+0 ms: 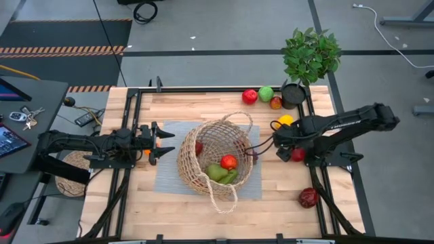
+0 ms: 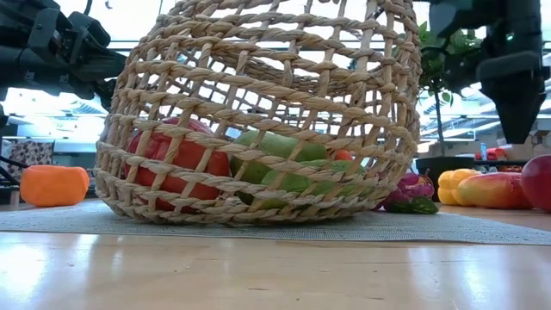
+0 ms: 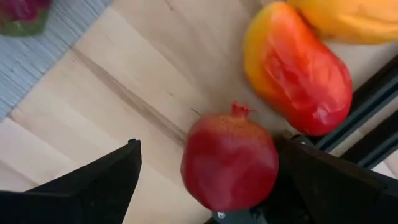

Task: Build produce basket
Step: Put the pomegranate into the basket

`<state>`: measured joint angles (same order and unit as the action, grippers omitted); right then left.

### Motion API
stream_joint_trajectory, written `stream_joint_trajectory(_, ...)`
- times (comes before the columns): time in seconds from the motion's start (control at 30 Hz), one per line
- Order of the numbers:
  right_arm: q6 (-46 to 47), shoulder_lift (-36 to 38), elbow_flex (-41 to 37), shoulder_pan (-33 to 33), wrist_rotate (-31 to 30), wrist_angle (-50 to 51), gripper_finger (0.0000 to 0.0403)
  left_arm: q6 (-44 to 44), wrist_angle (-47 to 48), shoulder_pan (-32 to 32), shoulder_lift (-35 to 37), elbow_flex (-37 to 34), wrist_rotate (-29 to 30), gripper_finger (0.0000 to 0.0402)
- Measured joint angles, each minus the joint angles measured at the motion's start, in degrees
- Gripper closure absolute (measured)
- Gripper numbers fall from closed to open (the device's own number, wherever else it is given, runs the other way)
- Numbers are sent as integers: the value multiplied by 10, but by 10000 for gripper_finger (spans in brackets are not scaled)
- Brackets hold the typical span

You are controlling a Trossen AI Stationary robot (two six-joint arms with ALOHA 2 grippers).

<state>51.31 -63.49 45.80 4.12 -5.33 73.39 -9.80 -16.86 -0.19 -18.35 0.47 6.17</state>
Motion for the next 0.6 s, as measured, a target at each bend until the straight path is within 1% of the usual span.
stream_joint_trajectory(0.2,-64,-49,0,-53,46,1,4,0,0,0,0,0,0,115)
stream_joint_trajectory(0.4,-109,-116,0,-72,50,10,4,0,0,0,0,0,0,115)
stream_joint_trajectory(0.6,-140,-188,0,-83,69,13,4,0,0,0,0,0,0,115)
